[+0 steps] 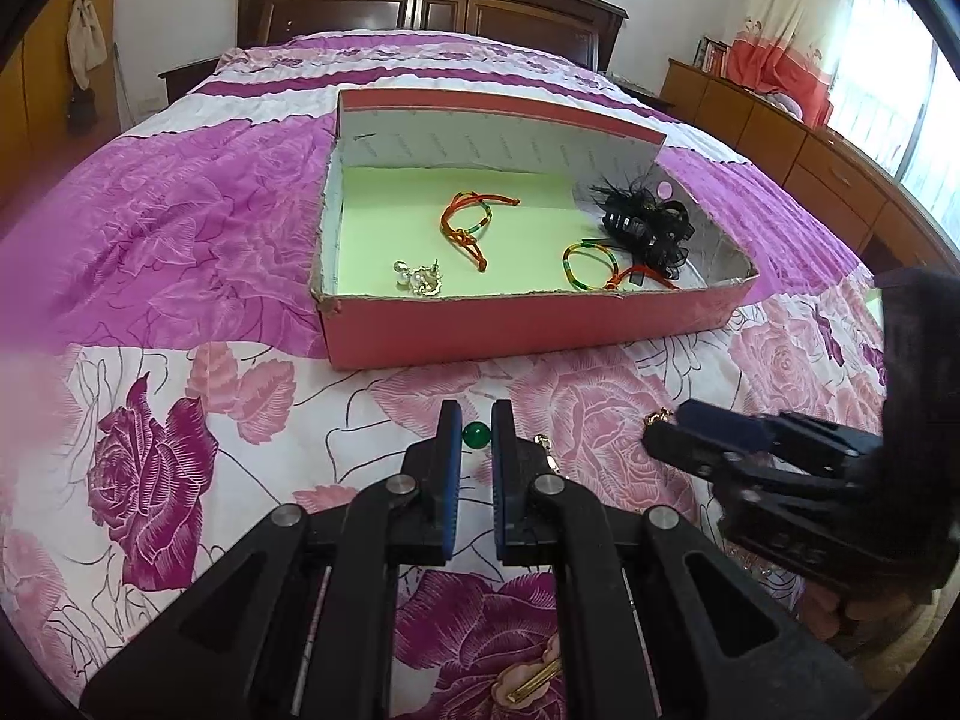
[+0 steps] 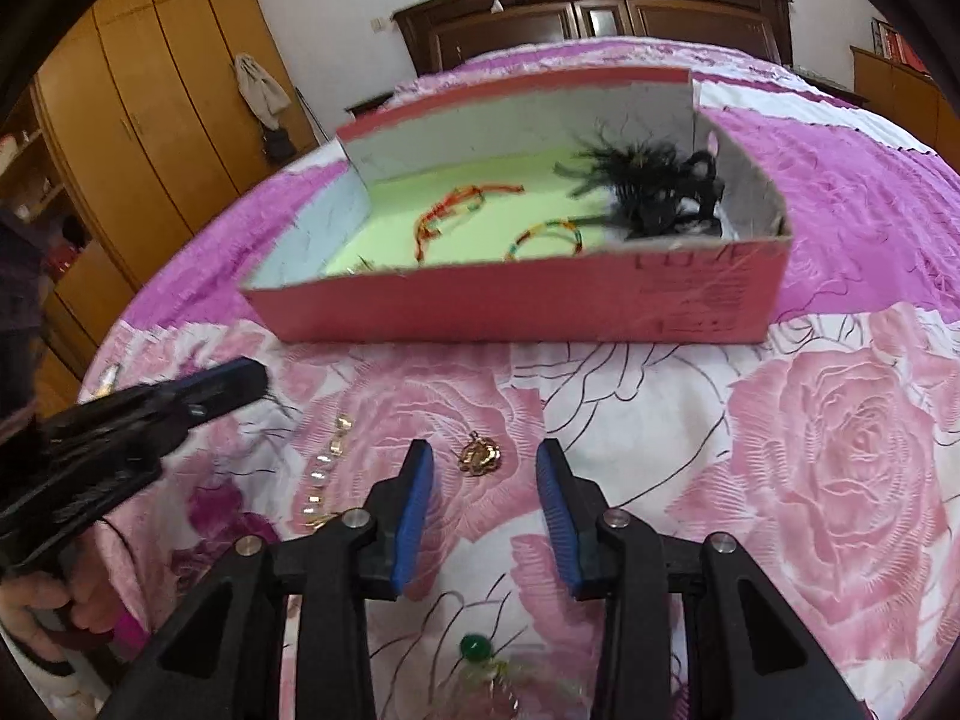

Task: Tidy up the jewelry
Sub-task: 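Grasp the green-bead earring with the left gripper while the right closes on a gold pendant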

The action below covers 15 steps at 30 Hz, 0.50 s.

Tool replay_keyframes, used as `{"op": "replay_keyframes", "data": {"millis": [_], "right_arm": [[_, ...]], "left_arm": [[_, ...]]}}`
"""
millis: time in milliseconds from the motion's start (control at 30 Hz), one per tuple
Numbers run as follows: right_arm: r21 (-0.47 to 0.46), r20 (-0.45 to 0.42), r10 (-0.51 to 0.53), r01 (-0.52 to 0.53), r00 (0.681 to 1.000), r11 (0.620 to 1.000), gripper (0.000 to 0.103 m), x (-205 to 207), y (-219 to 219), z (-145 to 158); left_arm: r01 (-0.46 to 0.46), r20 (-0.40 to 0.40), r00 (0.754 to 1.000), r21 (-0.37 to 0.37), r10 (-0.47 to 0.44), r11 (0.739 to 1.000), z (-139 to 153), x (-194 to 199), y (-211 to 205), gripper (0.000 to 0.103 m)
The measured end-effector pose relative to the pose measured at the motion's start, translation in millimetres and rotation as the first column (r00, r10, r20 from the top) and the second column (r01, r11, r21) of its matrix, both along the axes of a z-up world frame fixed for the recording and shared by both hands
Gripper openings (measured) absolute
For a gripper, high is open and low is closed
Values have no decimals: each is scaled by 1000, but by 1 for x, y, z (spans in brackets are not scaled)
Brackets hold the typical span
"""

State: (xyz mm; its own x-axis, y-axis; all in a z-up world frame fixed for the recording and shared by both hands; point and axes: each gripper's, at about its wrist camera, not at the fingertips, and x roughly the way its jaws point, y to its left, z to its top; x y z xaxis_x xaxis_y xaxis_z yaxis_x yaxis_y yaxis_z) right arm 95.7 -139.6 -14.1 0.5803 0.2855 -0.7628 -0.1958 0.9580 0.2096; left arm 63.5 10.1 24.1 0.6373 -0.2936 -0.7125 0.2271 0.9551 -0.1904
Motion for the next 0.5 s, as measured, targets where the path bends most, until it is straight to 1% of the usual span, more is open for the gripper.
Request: {"op": "replay_keyframes", "data": {"millis": [33, 100, 133, 300, 500], "right_arm": [[-12, -2, -1, 1, 1000, 1000, 32, 1, 1, -2], [-32, -1, 1, -1, 1000, 1000, 20, 3, 3, -4], [-43, -2, 1, -1, 1000, 999, 17, 3, 4, -4], [-31, 3, -12, 13, 1000, 999, 17, -2, 0, 0], [-18, 34, -32, 32, 999, 999, 17, -18, -9, 14]], "left_arm": [[0, 0, 1000, 0, 0, 1000, 0, 0, 0, 1], [-1, 0, 1000, -1, 1, 1000, 1, -1, 1, 1], [-2, 1, 1000, -2, 2, 1000, 1, -1, 1, 1], [-3, 13, 1000, -14, 3, 1000, 5, -4, 1, 1], [0, 36, 999, -24, 1, 1000, 11, -8, 1, 1]]}}
